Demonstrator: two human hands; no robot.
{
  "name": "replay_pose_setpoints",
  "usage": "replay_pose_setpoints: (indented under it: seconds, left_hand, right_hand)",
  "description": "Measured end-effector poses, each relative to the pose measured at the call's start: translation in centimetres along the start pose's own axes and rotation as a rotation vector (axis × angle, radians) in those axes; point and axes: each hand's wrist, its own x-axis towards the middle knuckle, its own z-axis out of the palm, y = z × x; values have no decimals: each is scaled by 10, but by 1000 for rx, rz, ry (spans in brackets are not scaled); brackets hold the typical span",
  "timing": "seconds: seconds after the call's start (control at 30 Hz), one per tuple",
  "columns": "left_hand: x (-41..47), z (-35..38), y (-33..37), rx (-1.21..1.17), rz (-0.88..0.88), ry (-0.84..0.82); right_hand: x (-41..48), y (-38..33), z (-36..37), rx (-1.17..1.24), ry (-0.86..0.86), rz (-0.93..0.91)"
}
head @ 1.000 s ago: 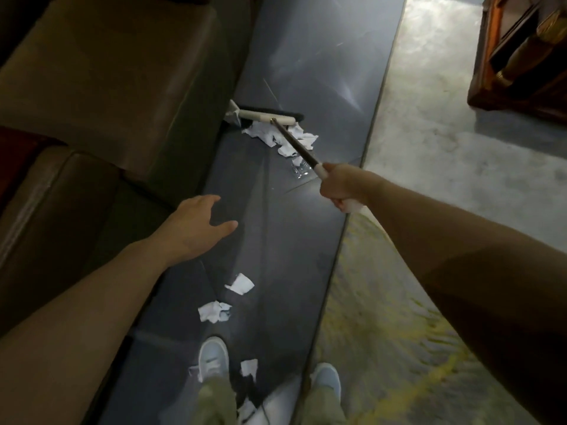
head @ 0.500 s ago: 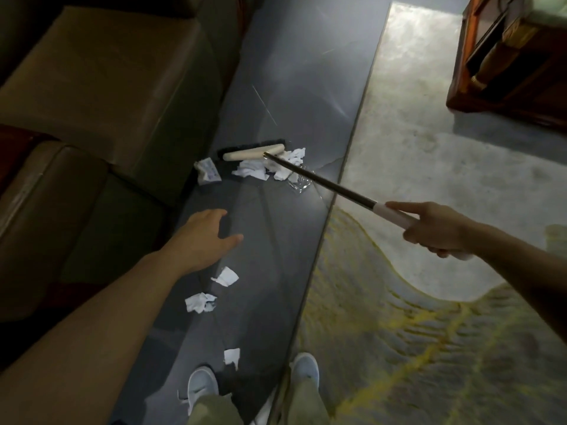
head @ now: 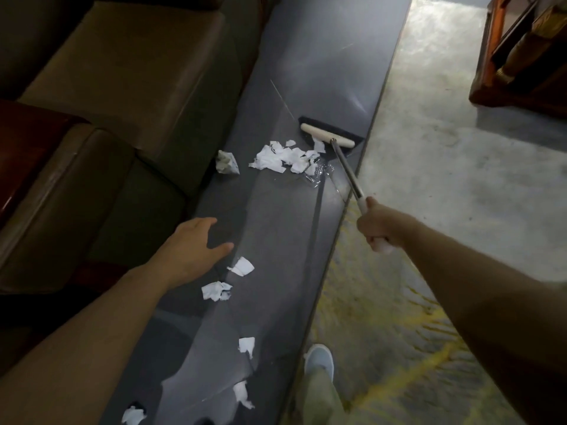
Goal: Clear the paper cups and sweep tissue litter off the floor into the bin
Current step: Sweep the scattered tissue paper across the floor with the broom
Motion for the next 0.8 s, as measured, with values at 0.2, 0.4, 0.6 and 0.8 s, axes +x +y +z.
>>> replay_pose_setpoints:
  seconds: [0.2, 0.4, 0.6, 0.8]
  left_hand:
    - [-31, 6, -43, -5, 47, -2]
    - [-83, 23, -101, 8, 143, -21]
    - [-144, 48, -154, 11, 167, -107]
    - [-187, 68, -155, 2, 162, -125]
  right_hand:
    - [-50, 16, 65, 122, 21, 25]
    - [-142, 35, 166, -14, 9, 55]
    - [-244, 56, 272, 130, 61, 47]
    - [-283, 80, 273, 345, 193, 35]
